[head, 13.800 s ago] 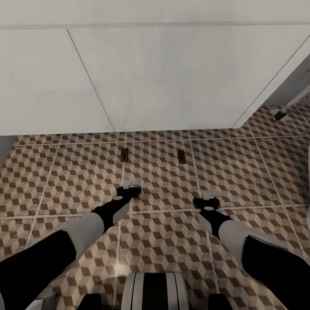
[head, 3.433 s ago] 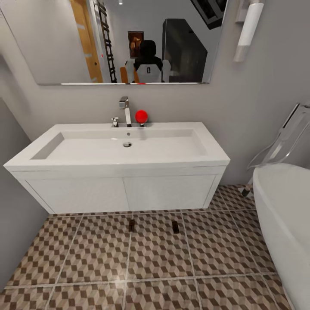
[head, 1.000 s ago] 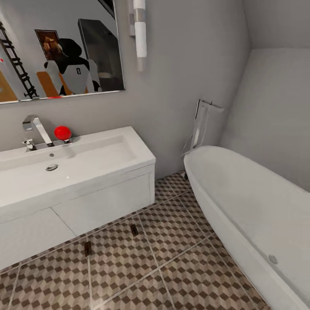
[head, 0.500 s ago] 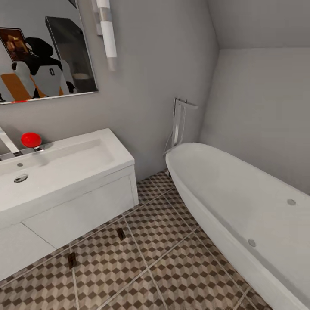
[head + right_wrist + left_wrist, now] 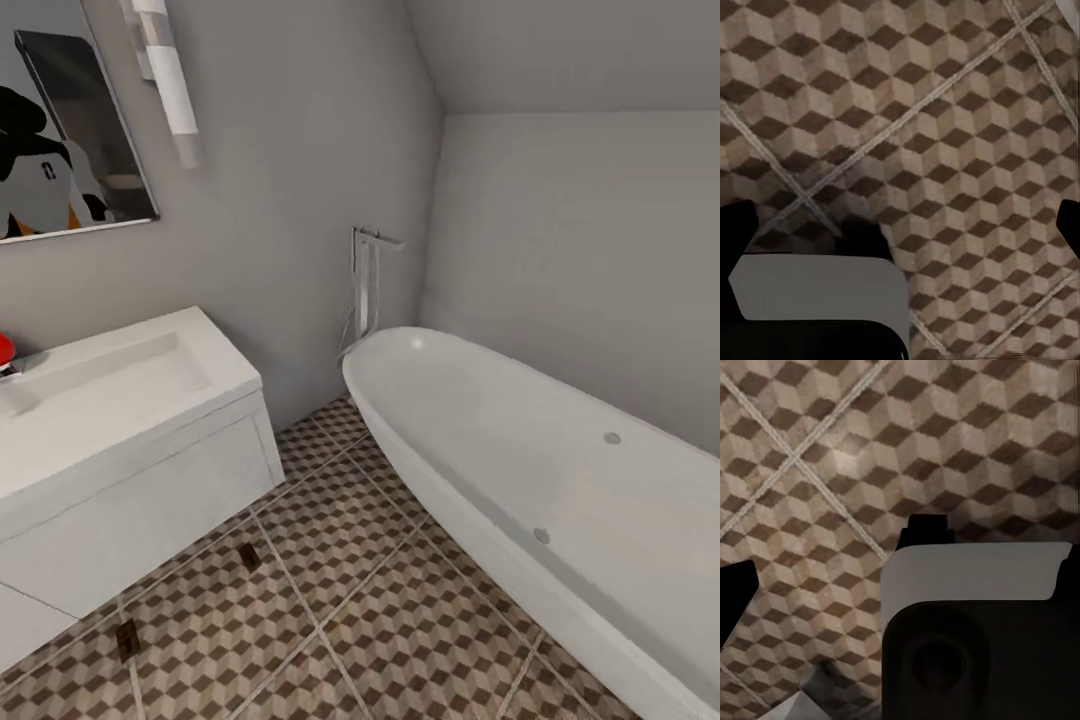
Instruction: Take the four mousetraps from the cabinet in the bathroom and place them on the bathroom floor. Make sure all four end up on the same floor surface, and ensure that at least two of them are either under or directly next to the same bathroom sink.
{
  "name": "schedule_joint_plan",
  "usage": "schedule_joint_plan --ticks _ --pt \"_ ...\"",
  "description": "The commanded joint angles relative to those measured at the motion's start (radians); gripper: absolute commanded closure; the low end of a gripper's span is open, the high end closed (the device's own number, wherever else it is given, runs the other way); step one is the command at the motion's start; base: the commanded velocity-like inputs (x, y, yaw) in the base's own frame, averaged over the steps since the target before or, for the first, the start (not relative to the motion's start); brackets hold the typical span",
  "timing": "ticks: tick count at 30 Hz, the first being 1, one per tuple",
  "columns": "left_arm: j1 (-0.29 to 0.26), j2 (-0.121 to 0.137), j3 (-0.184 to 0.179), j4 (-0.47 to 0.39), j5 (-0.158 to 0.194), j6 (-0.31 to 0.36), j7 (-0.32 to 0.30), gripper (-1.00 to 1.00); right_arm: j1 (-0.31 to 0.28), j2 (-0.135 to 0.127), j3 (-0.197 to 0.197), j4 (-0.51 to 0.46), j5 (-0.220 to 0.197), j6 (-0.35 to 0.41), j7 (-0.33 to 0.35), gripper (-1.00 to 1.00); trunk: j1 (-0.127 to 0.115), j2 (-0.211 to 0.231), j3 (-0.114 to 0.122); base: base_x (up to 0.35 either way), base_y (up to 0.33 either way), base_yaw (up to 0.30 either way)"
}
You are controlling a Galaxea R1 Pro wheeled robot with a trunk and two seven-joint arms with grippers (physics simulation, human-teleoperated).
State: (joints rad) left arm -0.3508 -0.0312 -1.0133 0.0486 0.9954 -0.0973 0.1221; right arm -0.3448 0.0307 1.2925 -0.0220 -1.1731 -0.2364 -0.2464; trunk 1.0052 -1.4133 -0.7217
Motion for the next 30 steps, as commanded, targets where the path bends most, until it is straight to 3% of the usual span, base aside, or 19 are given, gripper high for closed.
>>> schedule_joint_plan --ticks 1,30 --pt "0.000 -0.001 -0.007 0.003 0.005 -0.004 0.001 -1.00 0.000 0.000 0.008 -0.001 -0.008 -0.001 -0.004 -1.00 0.000 0.000 0.000 0.000 0.000 -0.285" --pt "0.000 -0.001 -0.007 0.002 0.005 -0.004 0.001 -1.00 0.000 0.001 0.008 -0.001 -0.008 -0.001 -0.005 -1.00 0.000 0.000 0.010 0.000 0.000 -0.285"
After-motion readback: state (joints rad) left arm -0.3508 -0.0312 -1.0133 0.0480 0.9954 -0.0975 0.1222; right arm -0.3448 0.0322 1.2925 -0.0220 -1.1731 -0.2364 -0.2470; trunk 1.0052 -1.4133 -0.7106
